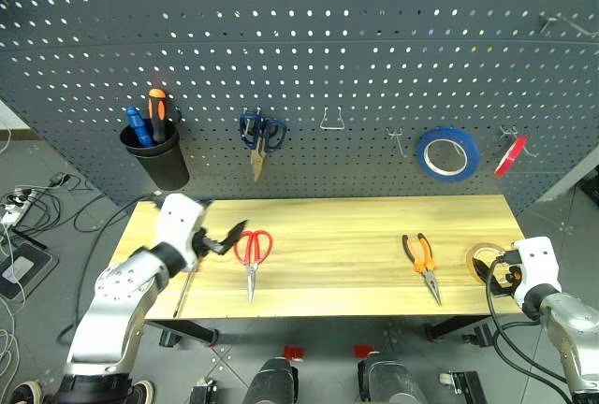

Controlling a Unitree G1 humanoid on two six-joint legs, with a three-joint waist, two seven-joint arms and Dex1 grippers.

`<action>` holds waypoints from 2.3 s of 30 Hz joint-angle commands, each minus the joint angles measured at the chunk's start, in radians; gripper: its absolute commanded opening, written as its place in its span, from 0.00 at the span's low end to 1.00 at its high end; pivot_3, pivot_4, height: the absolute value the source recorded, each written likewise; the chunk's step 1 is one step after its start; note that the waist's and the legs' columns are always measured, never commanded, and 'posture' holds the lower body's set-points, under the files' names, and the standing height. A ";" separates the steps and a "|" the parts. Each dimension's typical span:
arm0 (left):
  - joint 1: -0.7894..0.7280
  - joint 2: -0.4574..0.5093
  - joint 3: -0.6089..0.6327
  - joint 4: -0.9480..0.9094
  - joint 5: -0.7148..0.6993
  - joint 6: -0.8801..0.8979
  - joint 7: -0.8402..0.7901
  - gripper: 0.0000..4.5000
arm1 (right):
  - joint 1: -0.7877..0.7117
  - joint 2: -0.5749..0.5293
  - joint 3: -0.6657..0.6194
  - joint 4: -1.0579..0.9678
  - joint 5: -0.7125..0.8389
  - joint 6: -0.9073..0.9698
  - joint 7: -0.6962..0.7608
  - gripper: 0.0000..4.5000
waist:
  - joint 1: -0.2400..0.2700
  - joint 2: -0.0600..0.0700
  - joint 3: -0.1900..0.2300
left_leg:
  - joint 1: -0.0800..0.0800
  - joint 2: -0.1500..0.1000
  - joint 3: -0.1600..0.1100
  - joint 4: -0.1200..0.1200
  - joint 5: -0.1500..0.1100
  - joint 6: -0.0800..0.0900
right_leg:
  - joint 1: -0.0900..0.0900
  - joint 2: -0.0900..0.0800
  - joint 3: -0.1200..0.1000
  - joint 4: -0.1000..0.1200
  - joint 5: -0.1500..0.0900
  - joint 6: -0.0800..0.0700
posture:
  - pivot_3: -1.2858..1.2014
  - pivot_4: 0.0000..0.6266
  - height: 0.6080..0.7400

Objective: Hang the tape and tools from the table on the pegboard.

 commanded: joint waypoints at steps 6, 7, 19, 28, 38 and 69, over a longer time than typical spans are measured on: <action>-0.121 0.150 -0.111 -0.064 -0.112 0.075 -0.322 0.99 | -0.095 -0.059 0.062 -0.076 -0.007 0.193 0.020 1.00 | -0.037 -0.005 0.042 | -0.012 0.002 0.000 0.000 0.000 0.001 | -0.012 0.001 -0.001 0.000 -0.001 -0.001 | 0.47 0.41 1.00; -0.134 0.162 -0.123 -0.069 -0.116 0.079 -0.348 0.99 | -0.114 -0.062 0.076 -0.058 -0.018 0.201 0.018 1.00 | -0.040 -0.005 0.049 | -0.016 0.006 0.000 0.001 0.000 0.001 | -0.016 0.001 -0.001 0.001 0.000 -0.001 | 0.47 0.43 1.00; -0.247 0.127 -0.246 -0.041 -0.062 0.008 -0.434 0.99 | -0.427 -0.089 0.200 0.452 -0.137 0.156 0.036 1.00 | -0.043 -0.012 0.088 | -0.018 0.013 0.016 0.001 0.000 0.001 | -0.020 0.004 0.000 0.001 0.000 -0.001 | 0.48 0.46 1.00; -0.281 0.079 -0.275 0.007 -0.034 -0.033 -0.442 1.00 | -0.590 -0.122 0.340 0.766 -0.231 0.075 0.167 0.64 | -0.044 -0.016 0.091 | -0.017 0.013 0.018 0.003 0.000 0.001 | -0.020 0.004 0.001 0.001 0.000 0.000 | 0.48 0.45 1.00; -0.195 0.089 -0.190 -0.019 -0.079 -0.022 -0.409 1.00 | -0.502 -0.123 0.317 0.575 -0.253 0.019 0.119 0.10 | -0.039 -0.021 0.088 | -0.017 0.013 0.017 0.005 0.000 0.000 | -0.019 0.004 0.001 0.001 0.002 0.002 | 0.48 0.40 1.00; -0.114 -0.016 0.059 -0.136 -0.253 -0.009 -0.186 1.00 | -0.319 0.111 0.521 -0.321 -0.587 -0.376 -0.150 0.10 | -0.039 -0.018 0.089 | -0.033 0.014 0.017 0.016 0.005 -0.003 | -0.035 0.006 0.002 0.010 0.010 0.003 | 0.48 0.41 1.00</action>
